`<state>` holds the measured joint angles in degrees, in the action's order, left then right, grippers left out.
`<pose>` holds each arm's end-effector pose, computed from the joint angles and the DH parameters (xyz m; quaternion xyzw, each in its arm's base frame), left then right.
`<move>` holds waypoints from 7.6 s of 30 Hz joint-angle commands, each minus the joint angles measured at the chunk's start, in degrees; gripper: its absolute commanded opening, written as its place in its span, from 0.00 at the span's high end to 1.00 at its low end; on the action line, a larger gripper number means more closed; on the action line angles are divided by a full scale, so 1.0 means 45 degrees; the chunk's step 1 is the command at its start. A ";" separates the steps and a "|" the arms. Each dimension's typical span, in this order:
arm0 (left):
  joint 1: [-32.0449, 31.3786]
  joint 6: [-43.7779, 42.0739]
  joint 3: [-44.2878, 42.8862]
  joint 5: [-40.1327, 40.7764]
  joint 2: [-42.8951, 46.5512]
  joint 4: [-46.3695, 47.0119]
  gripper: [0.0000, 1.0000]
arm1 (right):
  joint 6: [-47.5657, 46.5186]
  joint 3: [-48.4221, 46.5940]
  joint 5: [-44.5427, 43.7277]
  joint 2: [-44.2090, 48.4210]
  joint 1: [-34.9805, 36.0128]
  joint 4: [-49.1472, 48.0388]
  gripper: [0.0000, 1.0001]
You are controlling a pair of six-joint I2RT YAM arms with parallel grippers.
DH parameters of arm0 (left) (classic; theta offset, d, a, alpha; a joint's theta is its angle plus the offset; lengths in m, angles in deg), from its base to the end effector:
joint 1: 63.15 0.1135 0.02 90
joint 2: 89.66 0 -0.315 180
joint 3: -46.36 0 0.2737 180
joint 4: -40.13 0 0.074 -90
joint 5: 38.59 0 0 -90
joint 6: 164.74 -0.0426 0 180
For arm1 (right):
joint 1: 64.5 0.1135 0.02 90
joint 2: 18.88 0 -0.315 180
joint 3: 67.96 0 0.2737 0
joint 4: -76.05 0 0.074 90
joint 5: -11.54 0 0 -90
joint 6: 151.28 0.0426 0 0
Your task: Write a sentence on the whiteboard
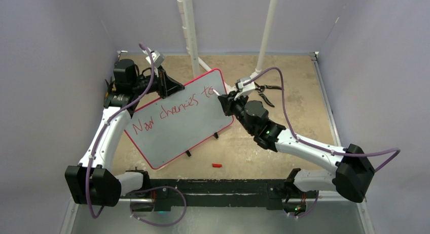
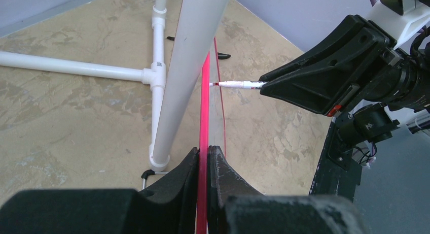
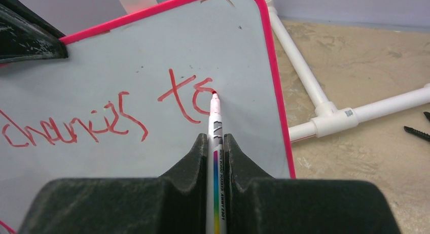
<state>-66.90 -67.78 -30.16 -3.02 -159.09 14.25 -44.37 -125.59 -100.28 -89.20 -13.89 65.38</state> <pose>0.2716 -0.0525 0.4104 0.2459 0.7302 -0.4185 0.4808 0.1991 0.2175 0.3460 -0.0790 0.7142 0.2658 0.6427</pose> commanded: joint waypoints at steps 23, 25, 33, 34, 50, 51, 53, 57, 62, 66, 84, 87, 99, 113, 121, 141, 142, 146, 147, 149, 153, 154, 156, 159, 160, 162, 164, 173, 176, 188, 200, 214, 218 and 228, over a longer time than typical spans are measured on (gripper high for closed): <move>0.0351 -0.0138 0.0186 0.0964 -0.0109 0.0553 1.00 | -0.0813 0.1102 0.1196 0.1993 0.0065 0.0048 1.00; 0.0364 -0.0135 0.0196 0.0982 -0.0099 0.0558 1.00 | -0.0864 0.1224 0.1452 0.2316 0.0224 0.0020 1.00; 0.0362 -0.0138 0.0225 0.1042 -0.0100 0.0570 1.00 | -0.0683 0.1459 0.3268 0.1619 0.2786 -0.1417 1.00; 0.0364 -0.0140 0.0225 0.1054 -0.0099 0.0573 1.00 | -0.0578 0.1444 0.3732 0.1189 0.2988 -0.1712 1.00; 0.0364 -0.0135 0.0264 0.1061 -0.0103 0.0592 1.00 | -0.0469 -0.0561 0.5171 -0.3639 0.4506 -0.4594 1.00; 0.0354 -0.0138 0.0254 0.1061 -0.0102 0.0580 1.00 | -0.0402 -0.0659 0.5095 -0.3766 0.4514 -0.4621 1.00; 0.0361 -0.0141 0.0274 0.1081 -0.0099 0.0590 1.00 | -0.0277 -0.0861 0.4904 -0.4072 0.4519 -0.4615 1.00; 0.0364 -0.0136 0.0284 0.1081 -0.0080 0.0576 1.00 | -0.0111 -0.1277 0.4459 -0.4618 0.4497 -0.4409 1.00; 0.0362 -0.0139 0.0303 0.1057 -0.0099 0.0592 1.00 | 0.0191 -0.1556 0.4068 -0.4959 0.4496 -0.3815 1.00; 0.0363 -0.0119 0.0293 0.1022 -0.0099 0.0612 1.00 | 0.0227 -0.1794 0.3757 -0.5174 0.4496 -0.3653 1.00; 0.0364 -0.0085 0.0303 0.0983 -0.0062 0.0648 1.00 | -0.0632 -0.2780 0.4557 -0.6179 0.4514 -0.2913 1.00; 0.0359 -0.0081 0.0301 0.0964 -0.0060 0.0670 1.00 | -0.0600 -0.2570 0.4674 -0.6188 0.4515 -0.2670 1.00; 0.0359 -0.0082 0.0303 0.0983 -0.0098 0.0669 1.00 | 0.0032 -0.1966 0.3006 -0.5341 0.4525 -0.2106 1.00; 0.0364 -0.0057 0.0284 0.0964 -0.0081 0.0689 1.00 | -0.0529 -0.3053 0.2798 -0.5292 0.4515 -0.2324 1.00; 0.0364 -0.0045 0.0302 0.0948 -0.0060 0.0695 1.00 | -0.0515 -0.2584 0.2526 -0.5379 0.4515 -0.1985 1.00; 0.0363 -0.0033 0.0268 0.0982 -0.0147 0.0729 1.00 | -0.0427 -0.1506 0.4164 -0.5882 0.4925 -0.1623 1.00; 0.0364 -0.0039 0.0282 0.0983 -0.0159 0.0729 1.00 | -0.0462 -0.1647 0.4200 -0.5997 0.4984 -0.1677 1.00; 0.0364 -0.0032 0.0283 0.1020 -0.0197 0.0729 1.00 | -0.0570 -0.2198 0.4304 -0.6158 0.5153 -0.2061 1.00; 0.0364 -0.0032 0.0279 0.1032 -0.0209 0.0729 1.00 | -0.0573 -0.2324 0.4303 -0.6099 0.5186 -0.2210 1.00; 0.0364 -0.0040 0.0283 0.1059 -0.0212 0.0729 1.00 | -0.0511 -0.2345 0.4304 -0.5756 0.5179 -0.2612 1.00; 0.0364 -0.0009 0.0282 0.1061 -0.0259 0.0728 1.00 | -0.0344 -0.1986 0.3555 -0.4493 0.5180 -0.3292 1.00; 0.0359 -0.0022 0.0290 0.1079 -0.0255 0.0727 1.00 | -0.0308 -0.1895 0.3257 -0.4248 0.5179 -0.3284 1.00; 0.0361 -0.0024 0.0296 0.1081 -0.0267 0.0728 1.00 | 0.0025 -0.1758 0.2900 -0.3959 0.5161 -0.2977 1.00; 0.0363 -0.0016 0.0272 0.1081 -0.0274 0.0745 1.00 | -0.0157 -0.1649 0.2128 -0.3850 0.5068 -0.2799 1.00; 0.0364 -0.0008 0.0290 0.1076 -0.0267 0.0746 1.00 | -0.0162 -0.1701 0.2102 -0.3904 0.4990 -0.2712 1.00; 0.0347 -0.0014 0.0293 0.1081 -0.0255 0.0749 1.00 | -0.0173 -0.1771 0.2138 -0.4011 0.4890 -0.2662 1.00; 0.0358 -0.0012 0.0292 0.1083 -0.0258 0.0746 1.00 | -0.0211 -0.1827 0.2177 -0.4101 0.4850 -0.2736 1.00; 0.0364 -0.0020 0.0301 0.1063 -0.0276 0.0732 1.00 | -0.0208 -0.2317 0.2283 -0.4753 0.4683 -0.2602 1.00; 0.0363 -0.0018 0.0294 0.1071 -0.0260 0.0739 1.00 | -0.0132 -0.2345 0.1994 -0.4833 0.4633 -0.2413 1.00; 0.0364 -0.0021 0.0303 0.1081 -0.0235 0.0738 1.00 | 0.0334 -0.1395 0.1792 -0.4530 0.4378 -0.1846 1.00; 0.0349 0.0003 0.0301 0.1061 -0.0235 0.0749 1.00 | 0.0564 -0.0506 0.1984 -0.4474 0.4398 -0.1790 1.00; 0.0364 -0.0004 0.0298 0.1061 -0.0278 0.0749 1.00 | 0.0387 -0.1881 0.1619 -0.4602 0.4378 -0.2389 1.00; 0.0364 -0.0001 0.0301 0.1062 -0.0258 0.0749 1.00 | 0.0345 -0.2018 0.1377 -0.4618 0.4378 -0.2403 1.00; 0.0354 -0.0001 0.0303 0.1061 -0.0219 0.0749 1.00 | 0.0799 -0.1242 0.0827 -0.4016 0.4067 -0.2265 1.00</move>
<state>-66.77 -66.80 -29.42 -3.05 -159.13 16.07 -40.90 -132.47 -91.97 -109.79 6.43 56.55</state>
